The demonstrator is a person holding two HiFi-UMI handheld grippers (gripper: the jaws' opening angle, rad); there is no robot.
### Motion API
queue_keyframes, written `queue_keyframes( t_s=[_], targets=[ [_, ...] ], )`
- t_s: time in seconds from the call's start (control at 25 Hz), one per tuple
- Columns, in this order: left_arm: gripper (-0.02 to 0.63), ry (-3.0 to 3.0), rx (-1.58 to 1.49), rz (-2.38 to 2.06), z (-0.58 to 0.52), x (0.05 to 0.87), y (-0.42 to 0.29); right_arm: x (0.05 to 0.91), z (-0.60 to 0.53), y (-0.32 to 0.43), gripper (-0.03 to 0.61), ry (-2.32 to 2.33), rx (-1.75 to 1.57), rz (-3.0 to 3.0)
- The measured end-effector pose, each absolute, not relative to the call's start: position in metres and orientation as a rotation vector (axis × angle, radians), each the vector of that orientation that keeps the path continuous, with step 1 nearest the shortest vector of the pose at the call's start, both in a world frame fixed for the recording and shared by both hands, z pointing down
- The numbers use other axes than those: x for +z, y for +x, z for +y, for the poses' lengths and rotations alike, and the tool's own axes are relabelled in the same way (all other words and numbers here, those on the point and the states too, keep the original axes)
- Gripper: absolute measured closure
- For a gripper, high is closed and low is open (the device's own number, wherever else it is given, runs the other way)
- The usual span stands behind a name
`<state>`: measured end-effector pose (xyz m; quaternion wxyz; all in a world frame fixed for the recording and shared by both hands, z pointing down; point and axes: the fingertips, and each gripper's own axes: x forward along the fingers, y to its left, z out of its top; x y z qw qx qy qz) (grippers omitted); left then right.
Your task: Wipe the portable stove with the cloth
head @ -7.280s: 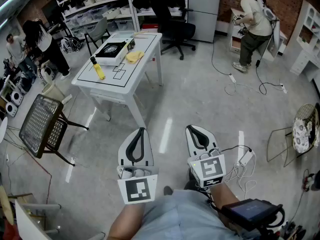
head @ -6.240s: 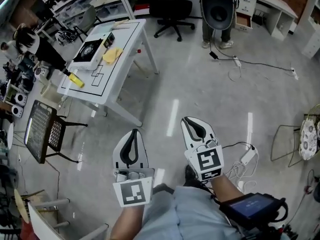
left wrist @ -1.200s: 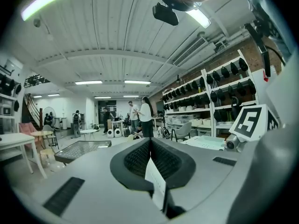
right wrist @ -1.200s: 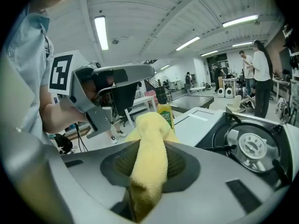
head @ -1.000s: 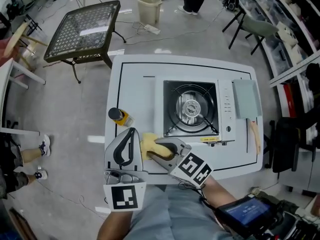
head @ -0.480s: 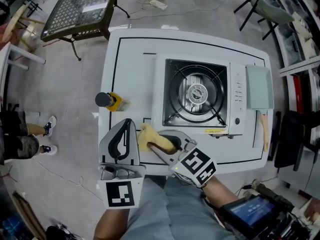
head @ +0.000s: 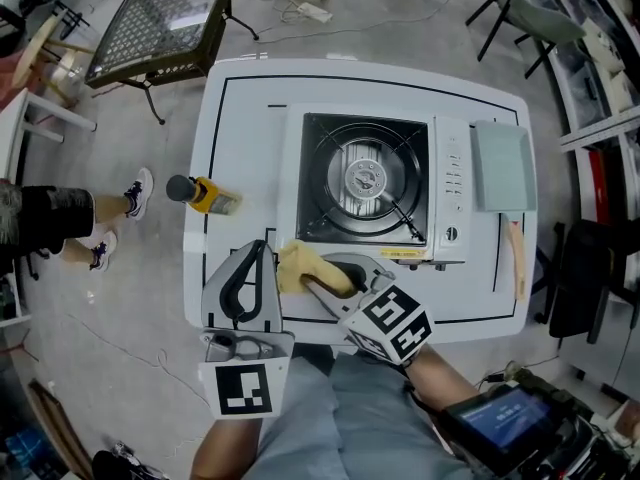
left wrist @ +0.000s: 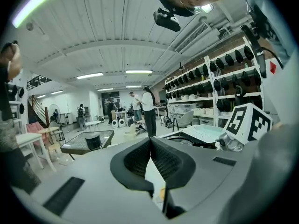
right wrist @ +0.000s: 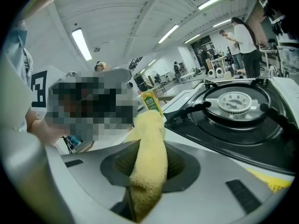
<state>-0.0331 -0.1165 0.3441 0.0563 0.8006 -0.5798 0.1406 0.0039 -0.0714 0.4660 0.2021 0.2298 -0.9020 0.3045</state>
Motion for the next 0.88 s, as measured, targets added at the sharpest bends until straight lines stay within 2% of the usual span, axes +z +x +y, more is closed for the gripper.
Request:
queue_keyframes(
  t_s=[0.88],
  targets=[
    [0.595, 2.545, 0.475, -1.653, -0.105, 0.332, 0.081, 0.465, -0.061, 0.112, 0.448, 0.776, 0.942, -2.513]
  ],
)
